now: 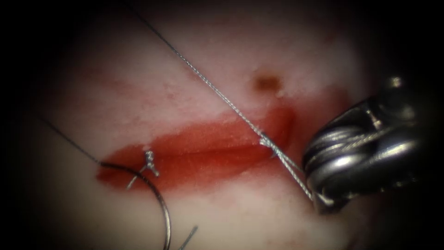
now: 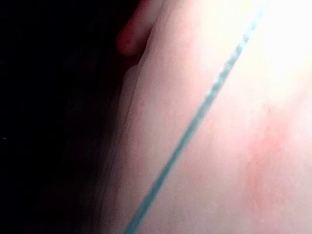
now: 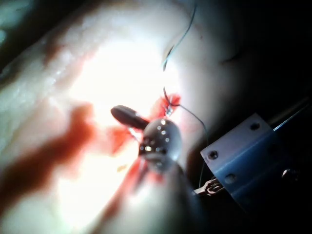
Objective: Wound Closure
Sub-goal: Pull the right gripper down and the left gripper up.
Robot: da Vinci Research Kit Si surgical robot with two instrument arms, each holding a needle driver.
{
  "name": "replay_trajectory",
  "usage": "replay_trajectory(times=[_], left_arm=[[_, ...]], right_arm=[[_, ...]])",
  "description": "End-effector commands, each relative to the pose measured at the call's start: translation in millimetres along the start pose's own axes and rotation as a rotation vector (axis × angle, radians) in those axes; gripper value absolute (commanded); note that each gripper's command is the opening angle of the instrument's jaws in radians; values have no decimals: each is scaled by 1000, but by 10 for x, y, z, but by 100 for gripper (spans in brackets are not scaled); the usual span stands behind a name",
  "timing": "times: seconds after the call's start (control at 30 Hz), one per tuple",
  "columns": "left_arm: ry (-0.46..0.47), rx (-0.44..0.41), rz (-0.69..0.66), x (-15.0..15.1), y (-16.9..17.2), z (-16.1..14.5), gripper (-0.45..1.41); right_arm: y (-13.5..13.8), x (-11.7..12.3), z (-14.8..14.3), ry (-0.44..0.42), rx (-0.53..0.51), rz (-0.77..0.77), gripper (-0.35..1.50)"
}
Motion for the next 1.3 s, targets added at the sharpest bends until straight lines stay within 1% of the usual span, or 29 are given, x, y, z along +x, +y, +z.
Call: replay_trajectory(times=[0.03, 0.2, 0.33, 0.73, 0.9, 0.97, 1.0, 1.03, 1.07, 1.17, 1.23, 1.3], left_arm=[[-5, -2, -5, -11, 7, -6, -45], [-2, -2, -5, -10, 8, -6, -45], [-8, -3, -4, -7, 12, -4, -45], [17, -25, -78, -1, 20, -1, -45], [22, -29, -90, 0, 21, 0, -45], [26, -32, -109, 2, 22, 2, -45], [30, -39, -133, 4, 22, 5, -45], [30, -39, -133, 4, 22, 5, -45], [29, -40, -136, 5, 21, 6, -45], [34, -50, -154, 7, 19, 11, -45], [55, -47, -166, 10, 16, 17, -45], [63, -48, -170, 12, 16, 19, -45]], right_arm=[[13, -5, -6, -12, 14, -27, -35], [20, -2, 6, 3, 18, -30, -35], [27, 0, 15, 1, -15, -27, -35], [30, -2, 15, 0, -41, -24, -35], [31, -3, 14, -9, -52, -23, -35], [33, -5, 13, -25, -57, -20, -35], [35, -8, 10, -49, -60, -14, -35], [35, -8, 10, -49, -60, -14, -35], [36, -10, 8, -71, -63, -10, -35], [41, -18, 5, -98, -72, -5, -35], [48, -24, 3, -114, -117, -2, -35], [50, -26, 3, -118, -119, 1, -35]])
